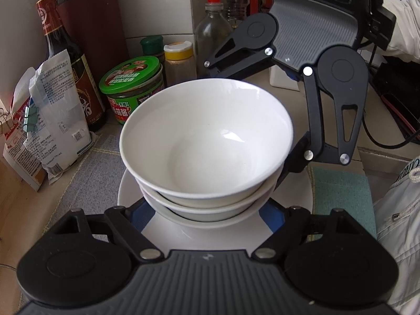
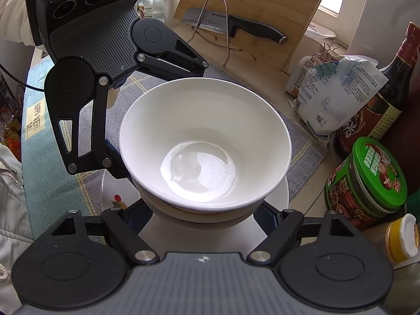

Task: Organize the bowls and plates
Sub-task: 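Lower the bowl stack onto the red-flower plates with both grippers, then open both grippers and withdraw them from the bowl stack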

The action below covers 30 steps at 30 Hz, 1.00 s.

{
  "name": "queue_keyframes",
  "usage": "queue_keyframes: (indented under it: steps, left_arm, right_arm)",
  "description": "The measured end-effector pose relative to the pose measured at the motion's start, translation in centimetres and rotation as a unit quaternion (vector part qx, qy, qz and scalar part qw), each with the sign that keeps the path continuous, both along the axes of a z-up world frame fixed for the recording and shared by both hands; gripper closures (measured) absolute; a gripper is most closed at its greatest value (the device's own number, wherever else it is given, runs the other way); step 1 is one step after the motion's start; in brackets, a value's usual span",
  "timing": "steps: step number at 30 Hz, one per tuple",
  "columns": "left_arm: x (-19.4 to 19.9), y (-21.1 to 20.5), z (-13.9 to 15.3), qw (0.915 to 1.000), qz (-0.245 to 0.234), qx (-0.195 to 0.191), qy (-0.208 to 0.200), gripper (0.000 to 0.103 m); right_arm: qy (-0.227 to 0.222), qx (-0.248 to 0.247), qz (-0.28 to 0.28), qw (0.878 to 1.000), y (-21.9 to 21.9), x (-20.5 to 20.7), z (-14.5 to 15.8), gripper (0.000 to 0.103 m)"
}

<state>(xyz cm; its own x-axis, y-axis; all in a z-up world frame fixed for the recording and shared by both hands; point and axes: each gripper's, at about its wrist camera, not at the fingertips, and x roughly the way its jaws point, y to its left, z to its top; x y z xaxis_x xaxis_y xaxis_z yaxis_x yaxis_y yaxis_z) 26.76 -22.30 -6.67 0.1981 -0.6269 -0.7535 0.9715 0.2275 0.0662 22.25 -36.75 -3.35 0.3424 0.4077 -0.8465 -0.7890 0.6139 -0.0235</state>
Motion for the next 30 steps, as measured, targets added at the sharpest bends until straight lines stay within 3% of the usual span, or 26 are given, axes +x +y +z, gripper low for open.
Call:
queue_keyframes:
  steps: [4,7,13,20,27,30]
  left_arm:
    - [0.4,0.3,-0.1,0.9998,0.011,-0.007,0.013,0.018]
    - [0.2,0.3,0.0,0.9999,0.011,-0.007,0.005,0.017]
    - [-0.4,0.5,0.2,0.9995,0.020,-0.015,-0.020,0.012]
    - [-1.7,2.4,0.7,0.9959,0.065,-0.045,-0.044,0.008]
    - [-4.6,5.8,2.4,0.9811,0.131,-0.126,-0.066,0.004]
    - [-6.8,7.3,3.7,0.9646,0.162,-0.178,-0.108,0.001]
  right_arm:
    - [0.000,0.002,-0.003,1.000,0.0,0.0,0.0,0.016]
    - [0.002,0.008,-0.005,1.000,-0.1,0.1,0.0,0.014]
    - [-0.007,0.018,-0.010,1.000,0.1,-0.2,0.3,0.001]
    - [-0.016,0.028,-0.024,0.999,-0.2,-0.5,0.9,0.000]
    - [-0.032,0.008,-0.083,0.996,0.9,-2.6,1.4,0.000]
    - [-0.051,-0.015,-0.124,0.991,2.3,-3.9,2.1,0.000]
